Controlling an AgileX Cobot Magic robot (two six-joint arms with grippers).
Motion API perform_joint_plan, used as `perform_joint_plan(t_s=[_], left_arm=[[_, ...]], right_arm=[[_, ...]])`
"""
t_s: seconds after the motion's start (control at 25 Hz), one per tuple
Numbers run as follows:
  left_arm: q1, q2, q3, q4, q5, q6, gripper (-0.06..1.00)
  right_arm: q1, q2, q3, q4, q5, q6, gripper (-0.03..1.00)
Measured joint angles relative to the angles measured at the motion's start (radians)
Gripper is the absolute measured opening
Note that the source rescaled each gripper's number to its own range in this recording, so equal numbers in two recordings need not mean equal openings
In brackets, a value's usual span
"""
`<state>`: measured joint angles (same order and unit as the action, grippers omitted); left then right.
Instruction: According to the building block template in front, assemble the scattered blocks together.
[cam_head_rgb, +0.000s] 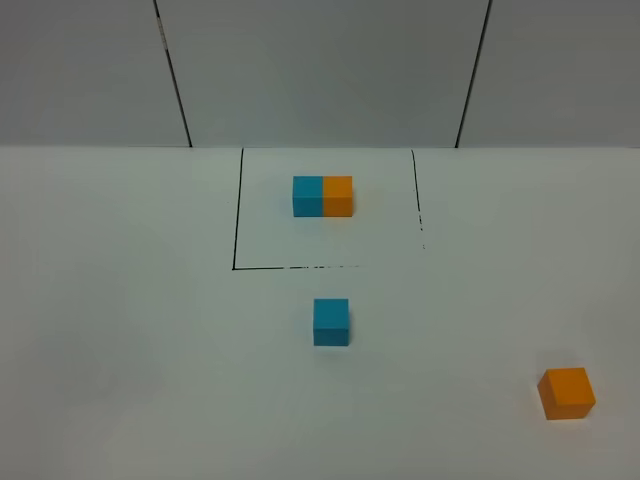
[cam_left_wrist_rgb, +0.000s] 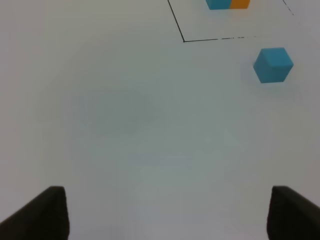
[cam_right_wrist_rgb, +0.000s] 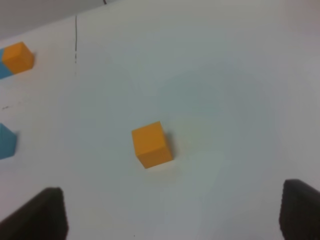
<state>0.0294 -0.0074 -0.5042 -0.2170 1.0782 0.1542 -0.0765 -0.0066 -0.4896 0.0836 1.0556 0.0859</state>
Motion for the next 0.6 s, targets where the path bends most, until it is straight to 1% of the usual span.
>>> perform_joint_plan(t_s=[0.6], left_arm=[[0.0, 0.0, 0.0, 0.0, 0.0, 0.0, 0.68]], right_arm=[[0.0, 0.0, 0.0, 0.0, 0.0, 0.0, 0.71]])
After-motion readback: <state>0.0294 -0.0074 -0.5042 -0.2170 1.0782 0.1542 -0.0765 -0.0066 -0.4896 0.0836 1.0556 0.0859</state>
